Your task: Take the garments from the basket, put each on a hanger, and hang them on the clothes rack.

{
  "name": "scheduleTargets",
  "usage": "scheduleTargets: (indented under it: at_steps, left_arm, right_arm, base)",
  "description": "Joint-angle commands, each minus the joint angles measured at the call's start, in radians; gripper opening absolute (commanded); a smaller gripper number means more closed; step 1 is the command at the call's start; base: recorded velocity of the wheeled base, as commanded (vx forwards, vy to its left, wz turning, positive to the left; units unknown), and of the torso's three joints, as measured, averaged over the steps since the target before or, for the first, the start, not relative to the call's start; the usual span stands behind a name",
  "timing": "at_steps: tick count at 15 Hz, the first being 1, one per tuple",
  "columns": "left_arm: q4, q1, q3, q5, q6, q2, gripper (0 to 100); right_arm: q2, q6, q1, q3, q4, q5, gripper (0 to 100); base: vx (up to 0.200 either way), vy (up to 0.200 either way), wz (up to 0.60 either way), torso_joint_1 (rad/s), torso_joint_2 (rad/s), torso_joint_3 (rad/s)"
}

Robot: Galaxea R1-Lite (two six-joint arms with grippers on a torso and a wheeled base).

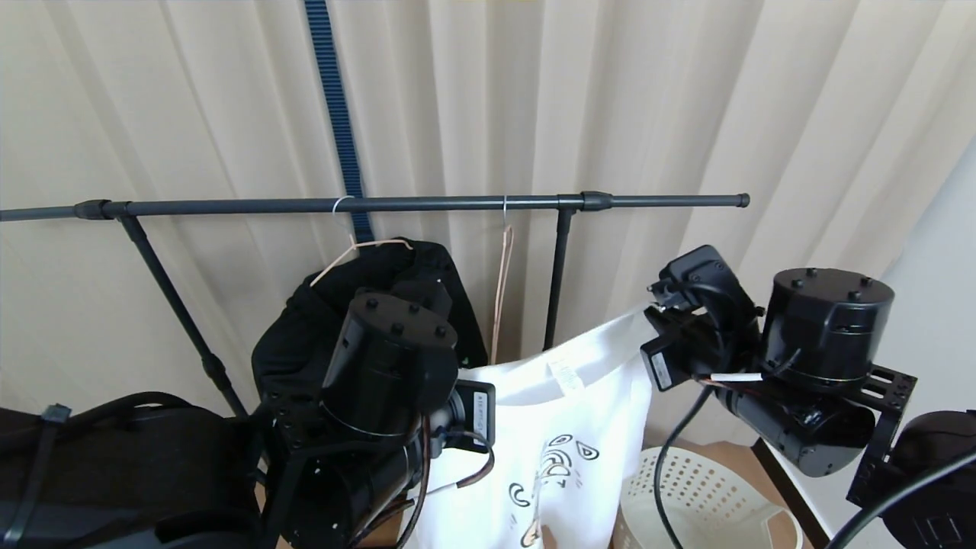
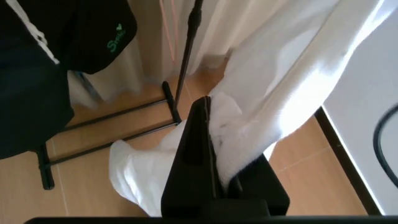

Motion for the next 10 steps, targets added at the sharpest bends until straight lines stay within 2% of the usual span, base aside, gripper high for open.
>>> scheduleTargets:
  at_steps: [1,3,4,5,6,7,10]
  left_arm:
    - [-0.002,0.032,0.002,-0.003,0.019,-0.014,0]
    - [-0.003,0.059,0.001,-0.005,0.060,-0.015,0]
    - [-0.005,0.070,-0.003,-0.006,0.074,-0.015,0]
    - [-0.008,0.089,-0.016,-0.009,0.108,-0.018,0]
    - [-0.006,0.092,-0.022,-0.009,0.115,-0.023,0]
    - [-0.006,0.096,-0.032,-0.026,0.121,-0.026,0]
    - [-0.006,0.122,-0.049,-0.108,0.138,-0.073,0]
  right_arm:
    - [-0.115,0.073,0.076,-0.096,0.296,0.000,0]
    - [-0.151,0.157,0.101,-0.278,0.632,0.000,0]
    - [-0.148,0.173,0.101,-0.334,0.712,0.000,0]
    - [-0.133,0.237,0.098,-0.449,0.868,0.002,0]
    - [-0.127,0.312,0.099,-0.469,0.896,0.011,0]
    - [-0.122,0.369,0.099,-0.465,0.896,0.051,0]
    - [-0.147,0.381,0.087,-0.473,0.876,0.075,0]
  base:
    - [0.000,0.000,0.00,0.000,0.00,0.000]
    - [0.000,0.000,0.00,0.000,0.00,0.000]
    - [0.000,0.000,0.00,0.000,0.00,0.000]
    - [0.000,0.000,0.00,0.000,0.00,0.000]
    - [0.000,0.000,0.00,0.000,0.00,0.000]
    - [0.000,0.000,0.00,0.000,0.00,0.000]
    - [0.000,0.000,0.00,0.000,0.00,0.000]
